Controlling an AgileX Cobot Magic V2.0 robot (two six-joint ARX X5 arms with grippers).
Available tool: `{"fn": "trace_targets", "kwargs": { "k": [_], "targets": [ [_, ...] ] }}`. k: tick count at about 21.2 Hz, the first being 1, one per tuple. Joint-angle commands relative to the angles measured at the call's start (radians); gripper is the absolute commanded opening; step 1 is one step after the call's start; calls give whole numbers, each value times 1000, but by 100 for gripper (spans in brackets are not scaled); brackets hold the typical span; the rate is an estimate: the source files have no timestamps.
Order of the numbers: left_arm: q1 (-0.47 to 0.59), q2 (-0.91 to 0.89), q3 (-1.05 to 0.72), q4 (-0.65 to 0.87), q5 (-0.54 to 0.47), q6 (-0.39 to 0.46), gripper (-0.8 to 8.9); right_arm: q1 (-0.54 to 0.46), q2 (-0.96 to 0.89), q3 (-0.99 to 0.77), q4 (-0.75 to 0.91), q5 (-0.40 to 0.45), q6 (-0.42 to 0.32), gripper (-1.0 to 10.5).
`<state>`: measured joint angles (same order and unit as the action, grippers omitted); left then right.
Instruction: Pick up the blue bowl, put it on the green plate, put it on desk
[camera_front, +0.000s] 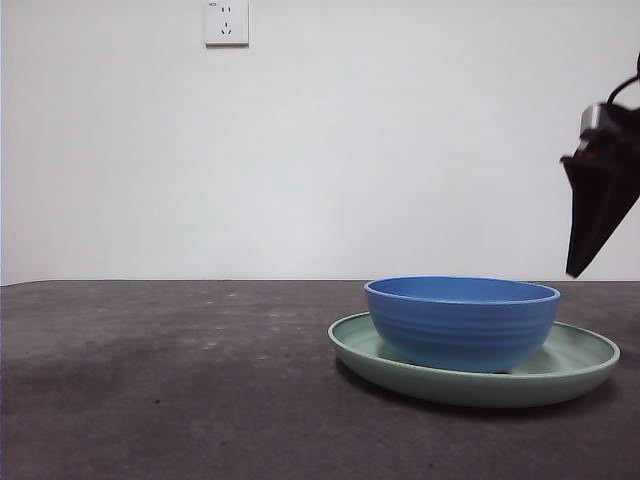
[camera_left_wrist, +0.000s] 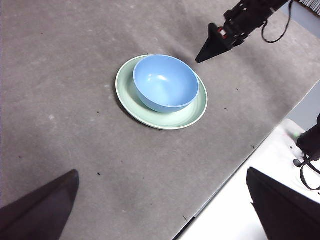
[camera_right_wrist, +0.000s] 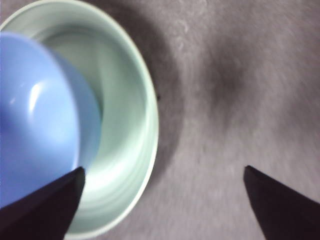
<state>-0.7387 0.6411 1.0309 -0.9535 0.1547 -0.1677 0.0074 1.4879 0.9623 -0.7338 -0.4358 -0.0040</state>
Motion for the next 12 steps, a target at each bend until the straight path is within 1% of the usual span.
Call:
{"fn": "trace_targets", "kwargs": {
  "k": [1, 3, 7, 12],
  "targets": [
    [-6, 5, 7, 6, -4, -2, 622, 5, 48, 19, 20, -29, -15, 471],
    [-6, 5, 7, 6, -4, -2, 622, 8, 73, 19, 29, -39, -15, 453],
    [-6, 5, 7, 6, -5, -2, 622, 11, 122, 19, 61, -40, -16, 330],
    [-6, 5, 7, 7, -4, -2, 622, 15, 168, 19, 113, -112, -15, 316]
  ]
}}
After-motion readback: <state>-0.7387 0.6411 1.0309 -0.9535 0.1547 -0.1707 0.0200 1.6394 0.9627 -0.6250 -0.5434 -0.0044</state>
